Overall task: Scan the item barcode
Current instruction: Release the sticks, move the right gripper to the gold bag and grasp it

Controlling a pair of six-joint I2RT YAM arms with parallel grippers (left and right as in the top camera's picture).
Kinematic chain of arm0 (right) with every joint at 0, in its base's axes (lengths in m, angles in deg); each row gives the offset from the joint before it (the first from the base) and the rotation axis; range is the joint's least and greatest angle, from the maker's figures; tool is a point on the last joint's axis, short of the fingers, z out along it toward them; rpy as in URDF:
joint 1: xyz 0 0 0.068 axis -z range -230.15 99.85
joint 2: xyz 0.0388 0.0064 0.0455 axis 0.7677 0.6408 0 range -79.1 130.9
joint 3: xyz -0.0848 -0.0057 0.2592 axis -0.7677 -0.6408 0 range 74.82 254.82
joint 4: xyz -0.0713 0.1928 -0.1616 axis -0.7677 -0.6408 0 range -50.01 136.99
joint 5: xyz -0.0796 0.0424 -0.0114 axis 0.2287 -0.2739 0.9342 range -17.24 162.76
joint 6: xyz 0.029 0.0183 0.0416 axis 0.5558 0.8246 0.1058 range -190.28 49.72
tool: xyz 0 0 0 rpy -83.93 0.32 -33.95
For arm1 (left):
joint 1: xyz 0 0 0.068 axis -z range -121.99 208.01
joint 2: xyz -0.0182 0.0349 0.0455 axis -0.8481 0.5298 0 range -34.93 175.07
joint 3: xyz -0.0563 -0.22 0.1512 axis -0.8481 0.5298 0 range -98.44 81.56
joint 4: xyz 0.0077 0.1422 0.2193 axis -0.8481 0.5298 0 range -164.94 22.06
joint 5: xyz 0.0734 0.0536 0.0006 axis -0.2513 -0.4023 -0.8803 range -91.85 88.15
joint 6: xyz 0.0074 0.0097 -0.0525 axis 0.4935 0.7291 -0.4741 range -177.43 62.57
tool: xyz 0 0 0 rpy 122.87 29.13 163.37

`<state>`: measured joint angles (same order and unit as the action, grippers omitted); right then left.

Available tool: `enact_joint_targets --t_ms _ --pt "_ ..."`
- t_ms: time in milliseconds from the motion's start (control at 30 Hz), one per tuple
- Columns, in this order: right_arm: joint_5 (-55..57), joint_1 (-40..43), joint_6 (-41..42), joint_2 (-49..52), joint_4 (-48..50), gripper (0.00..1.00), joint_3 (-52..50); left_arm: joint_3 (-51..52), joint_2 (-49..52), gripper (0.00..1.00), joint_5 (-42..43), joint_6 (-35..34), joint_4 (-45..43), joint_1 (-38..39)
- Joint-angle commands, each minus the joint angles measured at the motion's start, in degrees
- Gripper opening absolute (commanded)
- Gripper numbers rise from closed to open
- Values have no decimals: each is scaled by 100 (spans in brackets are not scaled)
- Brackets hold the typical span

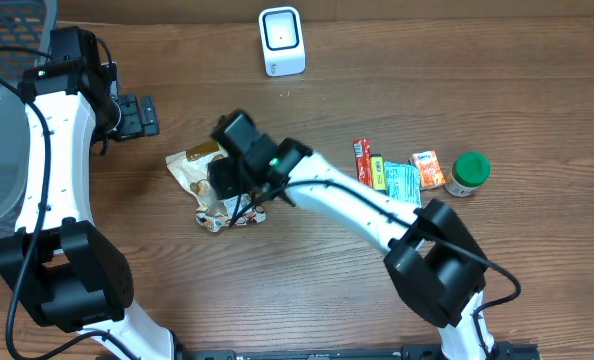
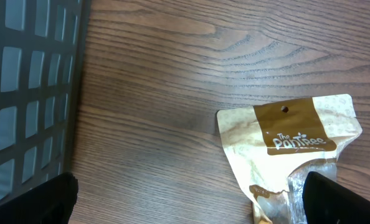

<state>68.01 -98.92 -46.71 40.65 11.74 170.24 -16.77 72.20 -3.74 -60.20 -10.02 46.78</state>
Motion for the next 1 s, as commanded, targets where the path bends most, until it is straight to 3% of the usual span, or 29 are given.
enact_joint_targets --t_ms 0,133,433,800,833,900,967 --pt "868 -195 -24 0 380 65 -236 -116 -107 100 42 87 -7 42" --pt "1270 -232 39 2 636 66 -442 -116 -107 100 44 87 -4 42" --pt "1016 -227 52 7 1091 67 -975 -116 -107 100 44 87 -4 42" --pt "1237 -188 688 17 778 66 -999 -116 -107 100 44 87 -4 42" --pt "1204 -188 686 17 778 65 -999 -116 -107 100 42 87 -4 42" --pt "1095 -188 684 17 820 50 -999 -116 -107 100 44 87 -4 42" --pt "1064 -188 621 39 922 43 -999 -116 -107 100 44 87 -4 42"
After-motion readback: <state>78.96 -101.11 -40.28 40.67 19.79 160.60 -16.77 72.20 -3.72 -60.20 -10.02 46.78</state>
